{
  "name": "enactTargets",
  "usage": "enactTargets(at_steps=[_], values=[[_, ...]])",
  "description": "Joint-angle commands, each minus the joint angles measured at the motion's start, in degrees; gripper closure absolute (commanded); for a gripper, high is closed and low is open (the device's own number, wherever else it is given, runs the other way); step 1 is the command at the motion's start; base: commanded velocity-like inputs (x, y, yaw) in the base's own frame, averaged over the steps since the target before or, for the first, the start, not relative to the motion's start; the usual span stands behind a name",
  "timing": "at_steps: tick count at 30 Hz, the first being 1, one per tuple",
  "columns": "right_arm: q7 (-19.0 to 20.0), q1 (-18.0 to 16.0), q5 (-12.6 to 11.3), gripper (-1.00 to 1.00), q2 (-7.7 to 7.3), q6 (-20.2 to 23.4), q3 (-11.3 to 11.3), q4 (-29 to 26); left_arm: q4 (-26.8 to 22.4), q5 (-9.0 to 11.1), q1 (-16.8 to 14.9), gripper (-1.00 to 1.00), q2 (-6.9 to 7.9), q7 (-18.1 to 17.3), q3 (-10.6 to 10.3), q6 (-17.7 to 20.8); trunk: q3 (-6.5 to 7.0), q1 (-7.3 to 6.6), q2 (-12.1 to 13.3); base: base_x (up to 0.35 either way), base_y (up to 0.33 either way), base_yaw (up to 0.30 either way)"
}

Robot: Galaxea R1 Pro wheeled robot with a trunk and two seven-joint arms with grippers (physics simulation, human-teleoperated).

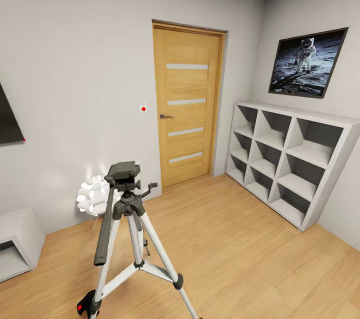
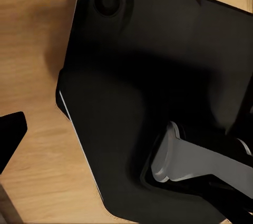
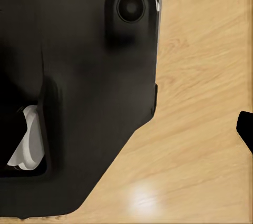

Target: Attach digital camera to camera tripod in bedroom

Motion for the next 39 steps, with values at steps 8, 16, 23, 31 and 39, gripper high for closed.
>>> enactTargets(at_steps=[8,16,23,31,39], values=[[-0.01,-0.01,0.06,-1.0,-0.16,-0.19,0.06,0.05,-0.03,0.26,0.03,-1.0,-0.01,0.04,-0.01,-0.1,0.0,0.05,-0.02,0.264,-0.151,0.115],[-0.01,-0.01,0.06,-1.0,-0.2,-0.19,0.06,0.05,-0.03,0.26,0.03,-1.0,-0.08,0.11,0.07,-0.15,0.0,0.05,-0.02,0.081,-0.053,0.246],[-0.01,-0.01,0.06,-1.0,-0.2,-0.19,0.06,0.05,-0.03,0.27,0.03,-1.0,-0.1,0.13,0.08,-0.16,0.0,0.05,-0.02,0.011,-0.007,0.266],[-0.01,-0.01,0.06,-1.0,-0.2,-0.19,0.06,0.05,-0.03,0.27,0.03,-1.0,-0.06,0.13,0.08,-0.14,0.0,0.05,-0.02,0.002,-0.001,0.268],[-0.01,-0.02,0.06,-1.0,-0.2,-0.19,0.06,0.05,-0.03,0.27,0.03,-1.0,-0.07,0.13,0.08,-0.15,0.0,0.05,-0.02,0.0,0.0,0.269]])
